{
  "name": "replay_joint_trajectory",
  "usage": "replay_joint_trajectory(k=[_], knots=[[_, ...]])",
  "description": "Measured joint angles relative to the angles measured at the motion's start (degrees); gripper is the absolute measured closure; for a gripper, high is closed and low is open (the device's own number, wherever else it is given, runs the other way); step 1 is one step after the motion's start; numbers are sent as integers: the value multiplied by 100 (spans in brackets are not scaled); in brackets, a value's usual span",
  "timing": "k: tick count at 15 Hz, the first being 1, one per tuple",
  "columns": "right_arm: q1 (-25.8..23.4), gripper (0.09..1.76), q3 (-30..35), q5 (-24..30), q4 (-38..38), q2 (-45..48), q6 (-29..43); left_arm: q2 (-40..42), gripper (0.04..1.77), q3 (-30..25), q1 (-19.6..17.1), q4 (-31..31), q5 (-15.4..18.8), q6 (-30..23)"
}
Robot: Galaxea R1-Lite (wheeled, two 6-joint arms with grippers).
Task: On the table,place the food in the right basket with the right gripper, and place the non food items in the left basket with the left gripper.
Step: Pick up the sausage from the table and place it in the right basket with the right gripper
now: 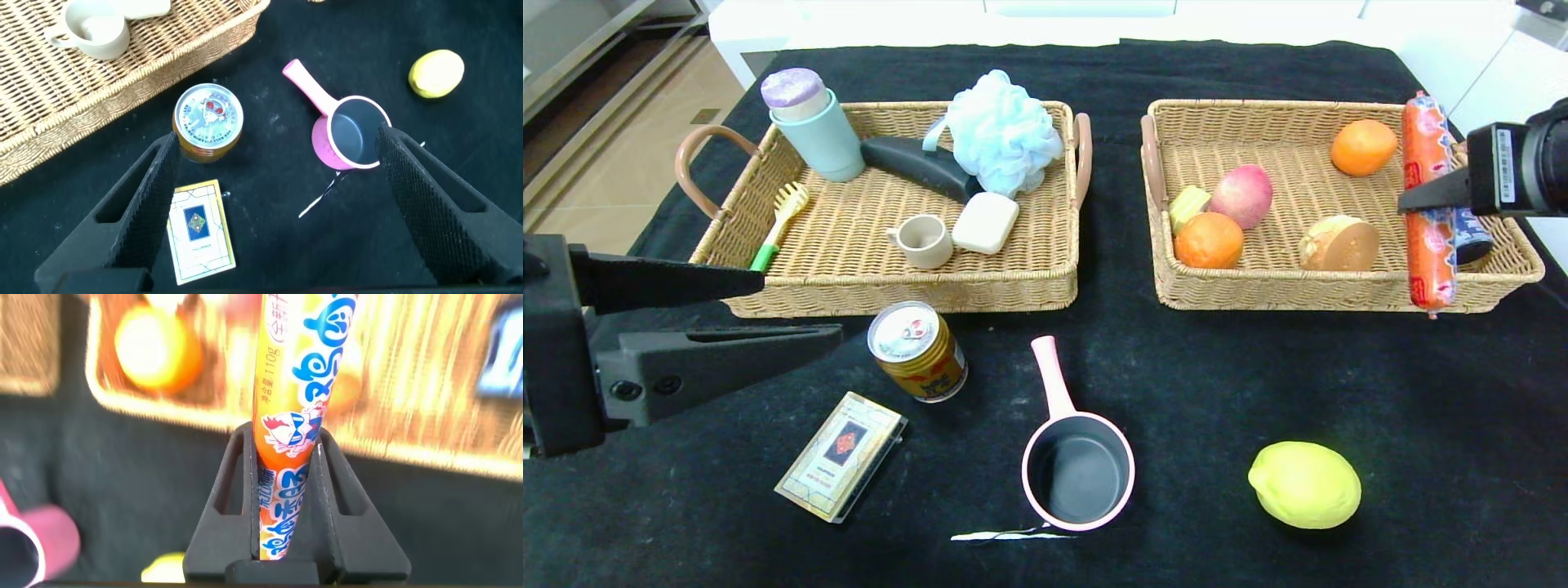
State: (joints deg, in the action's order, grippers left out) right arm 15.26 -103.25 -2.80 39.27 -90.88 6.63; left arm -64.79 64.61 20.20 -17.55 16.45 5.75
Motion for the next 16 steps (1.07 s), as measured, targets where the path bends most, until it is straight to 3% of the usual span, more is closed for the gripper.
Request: replay_joint_trajectory(k=[4, 9, 16], knots=[[4, 142, -855, 2, -297, -584, 0, 0, 9, -1, 2, -2, 6, 2], [-17, 142, -1001, -22, -1714, -1286, -7, -1, 9, -11, 2, -2, 6, 0], [50, 142, -997, -1158, -3738, -2199, -5, -30, 9, -22, 2, 6, 6, 2]])
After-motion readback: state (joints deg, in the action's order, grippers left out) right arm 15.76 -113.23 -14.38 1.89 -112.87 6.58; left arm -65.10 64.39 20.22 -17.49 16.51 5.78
